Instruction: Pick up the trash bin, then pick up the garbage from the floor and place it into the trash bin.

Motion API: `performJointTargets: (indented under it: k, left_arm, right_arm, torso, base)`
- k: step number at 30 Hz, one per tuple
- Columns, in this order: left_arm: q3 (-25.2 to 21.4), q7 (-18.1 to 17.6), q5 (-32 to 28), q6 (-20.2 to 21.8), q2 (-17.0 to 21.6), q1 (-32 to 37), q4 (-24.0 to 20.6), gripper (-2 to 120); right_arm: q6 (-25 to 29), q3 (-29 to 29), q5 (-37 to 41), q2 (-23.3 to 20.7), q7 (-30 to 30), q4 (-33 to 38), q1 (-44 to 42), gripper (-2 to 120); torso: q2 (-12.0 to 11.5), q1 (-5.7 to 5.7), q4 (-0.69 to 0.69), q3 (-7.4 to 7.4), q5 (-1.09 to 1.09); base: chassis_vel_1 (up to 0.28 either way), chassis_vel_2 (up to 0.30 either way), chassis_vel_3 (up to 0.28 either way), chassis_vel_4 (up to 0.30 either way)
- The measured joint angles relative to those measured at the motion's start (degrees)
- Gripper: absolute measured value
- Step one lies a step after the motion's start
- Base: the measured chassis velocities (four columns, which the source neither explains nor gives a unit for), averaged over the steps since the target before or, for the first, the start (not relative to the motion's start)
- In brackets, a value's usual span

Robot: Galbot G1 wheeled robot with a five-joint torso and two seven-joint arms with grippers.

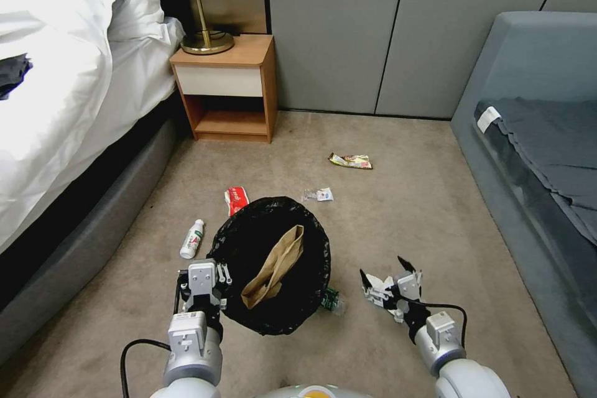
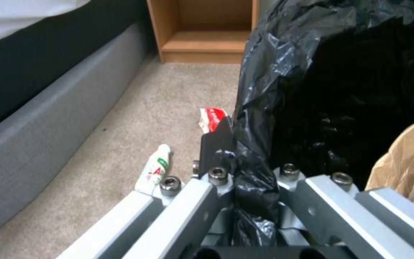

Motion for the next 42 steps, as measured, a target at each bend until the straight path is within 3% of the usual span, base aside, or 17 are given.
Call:
performJointTargets:
  k: [16, 37, 42]
  left_arm:
    - [-0.17, -0.01, 0.02, -0.05, 0.13, 0.11, -0.12, 1]
    - [0.17, 0.14, 1.52, -0.18, -0.09, 1.4, -0.5, 1]
    - [0.25, 0.2, 1.77, -0.3, -0.16, 1.66, -0.6, 1]
  right_arm:
    - [4.76, 2.25, 1.63, 1.71, -3.08, -20.53, 7.9, 100]
    - [10.45, 2.18, 1.58, 3.39, -2.1, -34.31, 13.15, 100]
    - [12.11, 2.1, 1.06, 3.9, -1.78, -37.94, 14.48, 89]
  torso:
    - [0.0, 0.0, 0.0, 0.0, -0.01]
    - [-0.01, 0.0, 0.0, 0.0, 0.0]
    - [0.0, 0.0, 0.0, 0.0, -0.01]
  base:
    - [0.0, 0.0, 0.0, 0.0]
    - [0.0, 0.0, 0.0, 0.0]
    - [0.0, 0.0, 0.0, 0.0]
